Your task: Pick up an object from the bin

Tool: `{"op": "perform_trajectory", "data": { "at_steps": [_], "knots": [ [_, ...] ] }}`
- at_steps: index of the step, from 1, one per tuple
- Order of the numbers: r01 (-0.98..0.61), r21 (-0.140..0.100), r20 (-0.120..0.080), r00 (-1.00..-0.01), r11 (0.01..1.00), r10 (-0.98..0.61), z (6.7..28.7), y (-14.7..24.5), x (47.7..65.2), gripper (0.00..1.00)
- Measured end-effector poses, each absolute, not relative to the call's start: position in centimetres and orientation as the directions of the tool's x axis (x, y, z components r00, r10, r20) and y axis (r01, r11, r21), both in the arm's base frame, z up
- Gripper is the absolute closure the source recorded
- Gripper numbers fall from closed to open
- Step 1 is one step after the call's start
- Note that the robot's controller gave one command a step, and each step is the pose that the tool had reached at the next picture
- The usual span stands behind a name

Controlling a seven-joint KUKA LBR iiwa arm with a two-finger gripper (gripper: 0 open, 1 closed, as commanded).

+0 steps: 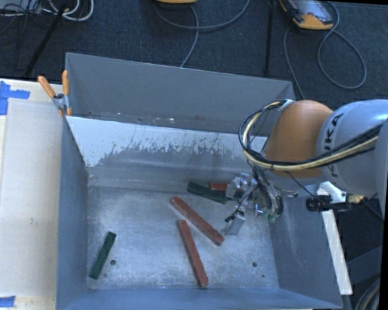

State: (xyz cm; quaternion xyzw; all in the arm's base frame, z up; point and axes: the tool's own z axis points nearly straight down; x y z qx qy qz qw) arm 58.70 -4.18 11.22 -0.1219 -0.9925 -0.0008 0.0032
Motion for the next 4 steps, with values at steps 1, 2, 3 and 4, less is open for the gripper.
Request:
{"op": "perform_trajectory", "data": {
  "at_steps": [1, 2, 3, 4],
  "knots": [
    [0.334, 0.001, 0.006, -0.943, 0.943, 0.334, 8.9, 2.5, 56.6, 0.0],
    [0.343, 0.0, 0.001, -0.939, 0.939, 0.343, 7.0, 1.4, 55.9, 0.0],
    [0.339, -0.001, 0.001, -0.941, 0.941, 0.339, 7.0, 1.4, 55.9, 1.0],
    [0.338, 0.001, -0.004, -0.941, 0.941, 0.338, 12.7, 0.9, 55.7, 1.0]
  ]
}}
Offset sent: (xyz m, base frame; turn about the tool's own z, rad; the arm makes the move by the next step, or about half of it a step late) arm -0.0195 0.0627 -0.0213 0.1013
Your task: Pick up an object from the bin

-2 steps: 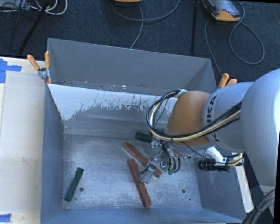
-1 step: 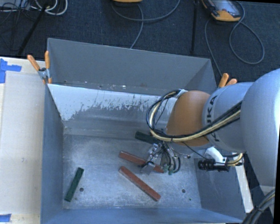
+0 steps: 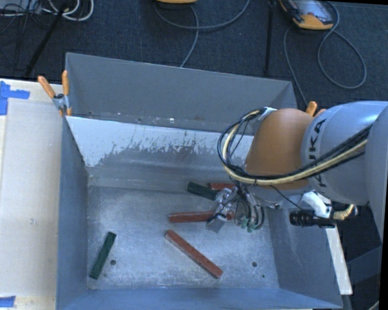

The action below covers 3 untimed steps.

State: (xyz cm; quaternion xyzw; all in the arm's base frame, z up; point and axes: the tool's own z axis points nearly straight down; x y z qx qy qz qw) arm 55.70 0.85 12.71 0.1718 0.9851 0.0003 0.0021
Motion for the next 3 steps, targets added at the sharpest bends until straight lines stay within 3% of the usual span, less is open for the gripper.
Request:
{"op": "perform_trajectory", "data": {
  "at_steps": [1, 2, 3],
  "knots": [
    [0.349, 0.004, -0.011, -0.937, 0.937, 0.349, 21.4, 0.4, 59.5, 1.0],
    [0.247, -0.001, 0.005, -0.969, 0.969, 0.247, 14.3, 1.6, 60.5, 1.0],
    [0.247, -0.001, 0.001, -0.969, 0.969, 0.247, 14.6, 1.5, 60.6, 0.0]
  ]
}}
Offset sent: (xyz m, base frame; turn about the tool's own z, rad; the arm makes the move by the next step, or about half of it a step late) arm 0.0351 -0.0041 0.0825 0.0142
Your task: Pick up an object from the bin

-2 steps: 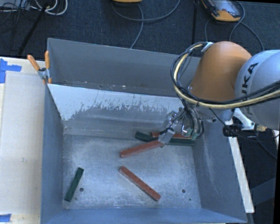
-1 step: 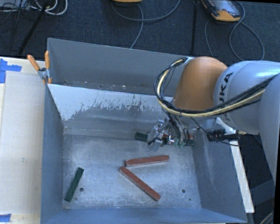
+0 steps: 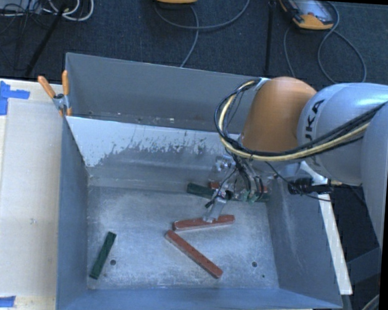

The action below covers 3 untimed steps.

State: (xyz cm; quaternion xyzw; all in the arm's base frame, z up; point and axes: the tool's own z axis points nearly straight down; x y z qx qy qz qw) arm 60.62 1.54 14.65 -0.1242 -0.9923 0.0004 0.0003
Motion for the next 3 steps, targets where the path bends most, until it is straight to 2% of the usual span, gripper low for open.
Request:
{"op": "perform_trajectory", "data": {
  "at_steps": [1, 2, 3],
  "knots": [
    [0.334, 0.0, 0.003, -0.942, 0.942, 0.334, 7.1, -1.0, 61.3, 0.0],
    [0.33, 0.003, -0.007, -0.944, 0.944, 0.33, 7.7, -0.9, 61.6, 1.0],
    [0.314, 0.003, -0.014, -0.949, 0.949, 0.314, 7.4, 0.2, 59.3, 1.0]
  ]
}}
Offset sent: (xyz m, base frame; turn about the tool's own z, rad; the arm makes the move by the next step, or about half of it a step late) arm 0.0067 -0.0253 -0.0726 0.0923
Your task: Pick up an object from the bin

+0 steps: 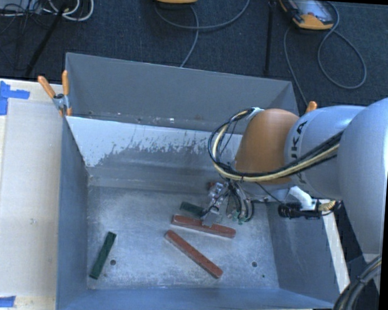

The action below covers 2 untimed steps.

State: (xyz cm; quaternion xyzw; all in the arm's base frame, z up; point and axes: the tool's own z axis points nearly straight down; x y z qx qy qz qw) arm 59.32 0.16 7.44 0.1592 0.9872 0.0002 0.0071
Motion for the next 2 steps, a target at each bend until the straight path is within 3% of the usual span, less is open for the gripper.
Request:
{"op": "perform_trajectory", "data": {
  "at_steps": [1, 2],
  "knots": [
    [0.295, 0.004, -0.008, -0.956, 0.956, 0.295, 15.9, 2.8, 59.8, 1.0],
    [0.31, 0.004, -0.009, -0.951, 0.951, 0.31, 29.0, 3.6, 59.6, 1.0]
  ]
}}
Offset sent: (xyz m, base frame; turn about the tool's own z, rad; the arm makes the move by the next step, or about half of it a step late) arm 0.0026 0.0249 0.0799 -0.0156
